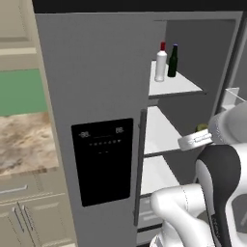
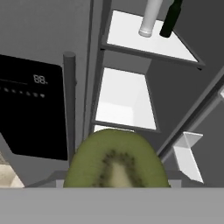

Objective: Place the beer and liquor on the top shelf of the fridge to keep them out of children's reach, and place the kiwi on lower shelves for easy access.

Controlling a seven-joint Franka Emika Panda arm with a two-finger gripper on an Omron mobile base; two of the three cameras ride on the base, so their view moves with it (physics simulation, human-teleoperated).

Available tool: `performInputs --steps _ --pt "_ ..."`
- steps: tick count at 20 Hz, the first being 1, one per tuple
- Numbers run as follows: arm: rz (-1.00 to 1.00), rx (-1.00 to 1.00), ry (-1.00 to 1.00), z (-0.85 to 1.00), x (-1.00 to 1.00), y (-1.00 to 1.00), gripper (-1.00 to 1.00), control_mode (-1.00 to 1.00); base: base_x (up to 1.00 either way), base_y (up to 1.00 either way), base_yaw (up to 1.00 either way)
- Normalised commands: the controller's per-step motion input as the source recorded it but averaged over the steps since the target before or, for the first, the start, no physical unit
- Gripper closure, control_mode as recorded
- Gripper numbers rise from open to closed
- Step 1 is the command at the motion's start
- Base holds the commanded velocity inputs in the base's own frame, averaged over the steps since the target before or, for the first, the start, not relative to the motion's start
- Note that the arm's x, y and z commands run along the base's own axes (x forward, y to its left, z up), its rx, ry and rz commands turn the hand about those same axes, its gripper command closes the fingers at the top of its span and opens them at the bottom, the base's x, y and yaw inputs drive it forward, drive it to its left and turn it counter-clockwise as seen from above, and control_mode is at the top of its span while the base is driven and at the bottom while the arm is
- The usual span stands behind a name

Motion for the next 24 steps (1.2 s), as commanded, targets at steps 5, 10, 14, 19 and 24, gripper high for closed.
performInputs --steps 5,10,14,19,24 --pt "0.00 0.00 0.00 0.00 0.00 0.00 1.00 1.00 0.27 -0.36 0.14" --pt "0.00 0.00 0.00 0.00 0.00 0.00 1.00 1.00 0.27 -0.33 0.14" --pt "0.00 0.00 0.00 0.00 0.00 0.00 1.00 1.00 0.25 -0.34 0.14" --pt "0.00 0.00 0.00 0.00 0.00 0.00 1.00 1.00 0.20 -0.33 0.12" --pt "0.03 0.00 0.00 -0.11 0.18 -0.01 1.00 -1.00 0.10 -0.07 0.04"
